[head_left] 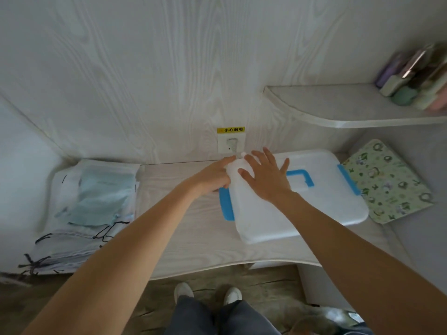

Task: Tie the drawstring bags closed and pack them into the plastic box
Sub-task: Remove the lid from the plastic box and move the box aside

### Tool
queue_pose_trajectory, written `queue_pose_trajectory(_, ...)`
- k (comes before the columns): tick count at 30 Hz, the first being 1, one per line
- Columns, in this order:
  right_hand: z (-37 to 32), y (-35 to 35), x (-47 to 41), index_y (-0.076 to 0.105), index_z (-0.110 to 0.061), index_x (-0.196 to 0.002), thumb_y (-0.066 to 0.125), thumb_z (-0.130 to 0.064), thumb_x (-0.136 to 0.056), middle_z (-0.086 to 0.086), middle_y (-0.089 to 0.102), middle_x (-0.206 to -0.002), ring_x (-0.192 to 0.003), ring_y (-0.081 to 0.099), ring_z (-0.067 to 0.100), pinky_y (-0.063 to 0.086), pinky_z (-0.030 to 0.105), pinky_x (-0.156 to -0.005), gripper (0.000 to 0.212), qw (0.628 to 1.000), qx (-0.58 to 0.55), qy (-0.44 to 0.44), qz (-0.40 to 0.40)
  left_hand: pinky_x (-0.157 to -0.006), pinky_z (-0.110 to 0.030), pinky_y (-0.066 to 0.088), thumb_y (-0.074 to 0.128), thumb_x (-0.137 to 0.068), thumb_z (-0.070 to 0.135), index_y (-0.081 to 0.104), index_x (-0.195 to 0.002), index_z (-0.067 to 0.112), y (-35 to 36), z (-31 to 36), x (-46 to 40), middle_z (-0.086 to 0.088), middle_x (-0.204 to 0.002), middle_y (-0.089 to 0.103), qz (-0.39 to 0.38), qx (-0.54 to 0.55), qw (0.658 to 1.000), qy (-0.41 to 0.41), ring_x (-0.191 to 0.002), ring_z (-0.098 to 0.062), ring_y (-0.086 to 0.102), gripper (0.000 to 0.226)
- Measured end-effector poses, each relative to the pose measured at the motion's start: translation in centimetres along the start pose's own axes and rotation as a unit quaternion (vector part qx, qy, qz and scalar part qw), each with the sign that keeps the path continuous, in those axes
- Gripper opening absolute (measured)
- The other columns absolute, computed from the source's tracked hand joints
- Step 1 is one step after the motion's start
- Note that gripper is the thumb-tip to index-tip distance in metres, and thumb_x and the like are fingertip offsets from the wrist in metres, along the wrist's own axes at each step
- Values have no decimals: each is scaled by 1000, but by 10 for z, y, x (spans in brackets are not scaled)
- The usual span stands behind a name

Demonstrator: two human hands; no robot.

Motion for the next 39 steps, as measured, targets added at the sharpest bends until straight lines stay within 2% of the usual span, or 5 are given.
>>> queue_pose_trajectory(5, 35, -30, 4, 42, -17, -137, 44, -24, -97, -2, 18, -155, -141, 19, 19, 27, 37, -112, 40, 992, -100, 11, 75, -107, -38, 31, 45, -91, 11, 30, -144, 14, 26, 47, -22, -5, -151, 26, 151, -296, 931, 150, -136, -26, 28, 54)
queue_pose_trajectory(9, 92, -46, 16, 44, -17, -136, 44, -22, -97, -1, 29, -151, -136, 28, 19, 26, 32, -108, 39, 990, -34, 82, 108, -114, -56, 9, 62, -78, 58, 0, -149, 33, 68, 74, -35, 3, -159, -2, 0, -393, 907, 149, -145, -25, 0, 98)
queue_pose_trajectory(13, 127, -45, 29, 39, -23, -140, 40, -26, -99, -1, 24, -153, -139, 22, 20, 25, 38, -112, 41, 993, -14, 102, 58, -107, -69, -5, 70, -56, 72, -16, -144, 41, 90, 70, -48, 7, -154, -26, -45, -500, 857, 117, -143, -30, -19, 127)
queue_pose_trajectory(30, 182, -47, 55, 53, -4, -128, 34, -3, -97, 24, 60, -116, -90, 54, 29, 32, 31, -71, 36, 950, -186, 231, 98, -107, -70, 0, 76, -49, 70, -14, -144, 43, 91, 75, -53, 9, -154, -23, -37, -518, 849, 97, -143, -30, -12, 133)
queue_pose_trajectory(39, 162, -46, 55, 45, -4, -133, 39, -23, -99, 20, 51, -125, -116, 47, 33, 36, 35, -96, 39, 955, -148, 230, 110, -112, -57, -8, 62, -67, 71, 12, -149, 26, 100, 80, -34, 2, -156, -18, 3, -520, 825, 222, -142, -22, -23, 106)
Point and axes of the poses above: each hand's wrist, its own x-axis away from the middle knuckle, its own y-axis out of the palm, z = x × y, the point moved 2 cm from there along -x, towards the middle knuckle
